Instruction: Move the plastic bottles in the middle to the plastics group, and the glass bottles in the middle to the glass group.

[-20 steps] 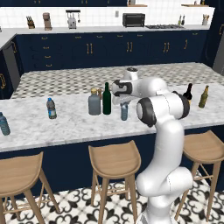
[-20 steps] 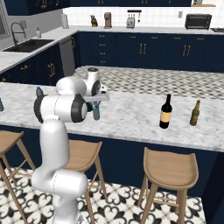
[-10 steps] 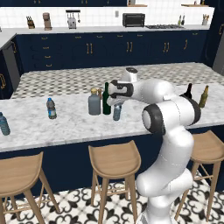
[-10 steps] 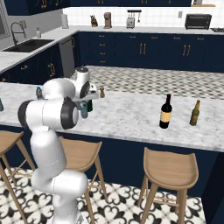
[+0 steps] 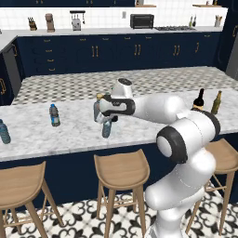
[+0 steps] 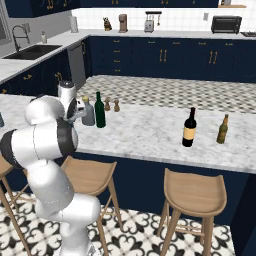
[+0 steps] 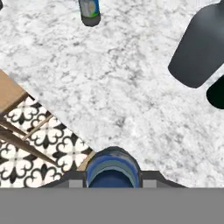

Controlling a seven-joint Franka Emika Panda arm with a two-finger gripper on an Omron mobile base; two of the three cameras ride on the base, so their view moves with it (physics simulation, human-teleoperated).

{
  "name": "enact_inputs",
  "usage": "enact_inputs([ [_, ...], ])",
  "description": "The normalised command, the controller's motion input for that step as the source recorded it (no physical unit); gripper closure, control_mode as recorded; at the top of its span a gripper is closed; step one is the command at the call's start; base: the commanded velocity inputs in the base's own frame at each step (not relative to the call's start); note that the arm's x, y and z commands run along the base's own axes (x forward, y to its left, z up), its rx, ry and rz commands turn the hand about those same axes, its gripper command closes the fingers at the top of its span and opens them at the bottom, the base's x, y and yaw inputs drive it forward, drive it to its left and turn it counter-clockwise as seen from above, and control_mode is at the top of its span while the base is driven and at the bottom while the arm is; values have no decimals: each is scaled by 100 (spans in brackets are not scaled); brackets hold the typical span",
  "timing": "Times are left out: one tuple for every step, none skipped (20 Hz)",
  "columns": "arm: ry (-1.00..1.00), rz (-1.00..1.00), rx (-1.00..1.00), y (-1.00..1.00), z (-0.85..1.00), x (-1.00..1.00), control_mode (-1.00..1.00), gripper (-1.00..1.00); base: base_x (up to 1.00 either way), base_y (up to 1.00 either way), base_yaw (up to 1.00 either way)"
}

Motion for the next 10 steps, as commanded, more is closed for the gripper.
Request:
enact_inputs([
  [0,17,0,100,24,-29,-100,100,0,0,0],
  [0,17,0,100,24,-23,-100,100,0,0,0],
  [0,15,0,100,25,-18,-100,100,0,0,0],
  [0,14,0,100,21,-14,-100,100,0,0,0],
  [0,13,-2,100,16,-13,-100,100,0,0,0],
  [0,12,-3,100,16,-13,-100,100,0,0,0],
  [0,12,-4,100,14,-12,-100,100,0,0,0],
  [0,11,-4,100,9,-11,-100,100,0,0,0],
  [0,11,-5,100,5,-11,-100,100,0,0,0],
  [0,10,-6,100,2,-12,-100,100,0,0,0],
])
